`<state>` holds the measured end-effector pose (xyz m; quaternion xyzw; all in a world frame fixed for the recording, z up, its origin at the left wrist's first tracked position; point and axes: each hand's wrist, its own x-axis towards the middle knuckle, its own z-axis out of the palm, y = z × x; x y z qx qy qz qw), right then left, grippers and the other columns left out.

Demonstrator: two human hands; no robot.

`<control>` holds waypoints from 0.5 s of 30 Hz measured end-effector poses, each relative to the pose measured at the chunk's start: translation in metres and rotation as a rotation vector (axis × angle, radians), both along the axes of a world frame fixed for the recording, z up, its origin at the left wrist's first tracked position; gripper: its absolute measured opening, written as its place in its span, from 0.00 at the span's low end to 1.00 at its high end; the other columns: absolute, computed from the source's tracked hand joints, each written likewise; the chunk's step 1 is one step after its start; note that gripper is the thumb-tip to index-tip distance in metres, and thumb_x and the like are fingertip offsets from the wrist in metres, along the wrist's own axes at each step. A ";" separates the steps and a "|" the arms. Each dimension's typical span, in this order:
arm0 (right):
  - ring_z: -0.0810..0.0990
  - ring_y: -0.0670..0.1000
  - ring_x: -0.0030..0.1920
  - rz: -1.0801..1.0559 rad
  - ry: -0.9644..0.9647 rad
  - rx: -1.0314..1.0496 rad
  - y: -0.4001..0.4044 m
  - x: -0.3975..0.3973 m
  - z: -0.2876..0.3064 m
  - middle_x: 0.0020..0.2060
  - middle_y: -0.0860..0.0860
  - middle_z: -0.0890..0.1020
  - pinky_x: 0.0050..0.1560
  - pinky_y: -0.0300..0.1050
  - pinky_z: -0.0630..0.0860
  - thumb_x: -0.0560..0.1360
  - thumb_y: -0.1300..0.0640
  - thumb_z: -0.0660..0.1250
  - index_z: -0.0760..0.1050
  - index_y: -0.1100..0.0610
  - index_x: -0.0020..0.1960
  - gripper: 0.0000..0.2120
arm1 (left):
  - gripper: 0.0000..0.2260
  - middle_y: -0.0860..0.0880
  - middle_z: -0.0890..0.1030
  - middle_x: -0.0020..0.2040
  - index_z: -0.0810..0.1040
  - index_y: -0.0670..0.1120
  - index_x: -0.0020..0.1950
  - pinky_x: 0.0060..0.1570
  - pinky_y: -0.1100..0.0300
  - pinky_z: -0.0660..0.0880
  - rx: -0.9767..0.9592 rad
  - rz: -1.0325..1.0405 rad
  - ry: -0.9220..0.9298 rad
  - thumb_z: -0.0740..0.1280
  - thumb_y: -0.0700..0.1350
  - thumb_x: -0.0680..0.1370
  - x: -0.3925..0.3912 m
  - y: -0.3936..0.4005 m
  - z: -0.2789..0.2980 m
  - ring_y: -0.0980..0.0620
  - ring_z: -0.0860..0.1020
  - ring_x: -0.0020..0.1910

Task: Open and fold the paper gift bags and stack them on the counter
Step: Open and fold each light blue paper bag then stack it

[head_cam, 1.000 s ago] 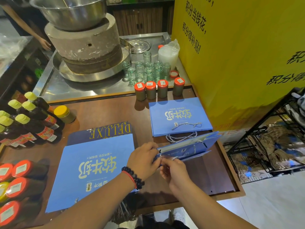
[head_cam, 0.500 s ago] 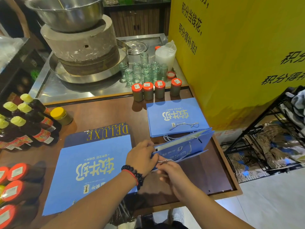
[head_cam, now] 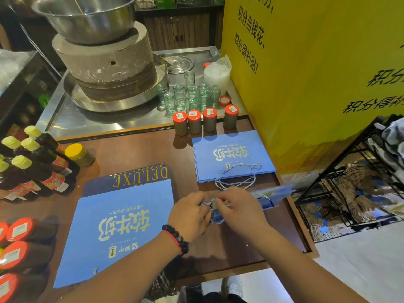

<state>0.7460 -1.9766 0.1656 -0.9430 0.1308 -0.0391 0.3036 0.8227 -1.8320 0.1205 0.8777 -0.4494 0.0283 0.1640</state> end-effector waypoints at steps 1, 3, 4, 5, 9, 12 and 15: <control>0.78 0.53 0.47 0.078 0.095 -0.050 -0.001 0.005 0.000 0.44 0.50 0.81 0.43 0.48 0.70 0.77 0.52 0.61 0.80 0.51 0.47 0.09 | 0.04 0.51 0.79 0.42 0.84 0.47 0.37 0.31 0.64 0.66 -0.001 -0.019 -0.019 0.76 0.47 0.67 -0.003 0.000 0.000 0.50 0.77 0.35; 0.78 0.55 0.50 0.145 0.246 -0.054 -0.003 0.012 -0.005 0.47 0.52 0.81 0.42 0.46 0.67 0.77 0.53 0.61 0.79 0.51 0.48 0.08 | 0.04 0.51 0.80 0.44 0.84 0.48 0.37 0.32 0.65 0.68 -0.025 -0.046 -0.033 0.77 0.46 0.66 -0.007 0.001 -0.002 0.51 0.78 0.37; 0.78 0.55 0.50 0.147 0.279 -0.031 -0.004 0.013 -0.007 0.48 0.52 0.80 0.41 0.45 0.67 0.77 0.53 0.61 0.78 0.50 0.48 0.07 | 0.04 0.51 0.80 0.46 0.85 0.48 0.38 0.33 0.64 0.70 -0.040 -0.053 -0.028 0.76 0.45 0.67 -0.008 0.002 -0.003 0.50 0.78 0.39; 0.78 0.54 0.51 0.138 0.291 -0.008 -0.004 0.014 -0.008 0.49 0.52 0.80 0.42 0.44 0.67 0.77 0.53 0.61 0.78 0.49 0.49 0.07 | 0.03 0.51 0.81 0.47 0.85 0.48 0.38 0.34 0.63 0.72 -0.052 -0.050 -0.024 0.76 0.45 0.68 -0.008 0.002 -0.004 0.50 0.79 0.40; 0.78 0.54 0.52 0.145 0.360 0.020 -0.002 0.018 -0.012 0.51 0.51 0.80 0.46 0.46 0.73 0.77 0.55 0.61 0.77 0.48 0.49 0.06 | 0.03 0.51 0.81 0.47 0.85 0.49 0.38 0.33 0.63 0.71 -0.054 -0.039 -0.024 0.76 0.46 0.67 -0.009 0.005 -0.005 0.51 0.79 0.40; 0.78 0.55 0.54 0.157 0.385 -0.031 0.001 0.020 -0.014 0.52 0.53 0.81 0.49 0.46 0.73 0.78 0.56 0.60 0.78 0.51 0.52 0.08 | 0.03 0.50 0.81 0.48 0.84 0.49 0.37 0.32 0.61 0.73 -0.057 -0.036 -0.024 0.77 0.45 0.67 -0.009 0.007 -0.007 0.50 0.79 0.40; 0.77 0.59 0.54 0.134 0.400 -0.110 0.003 0.019 -0.023 0.54 0.57 0.80 0.45 0.46 0.68 0.80 0.57 0.58 0.73 0.55 0.57 0.08 | 0.03 0.49 0.81 0.50 0.83 0.47 0.36 0.33 0.59 0.74 -0.067 -0.035 -0.018 0.76 0.43 0.67 -0.008 0.007 -0.011 0.48 0.79 0.41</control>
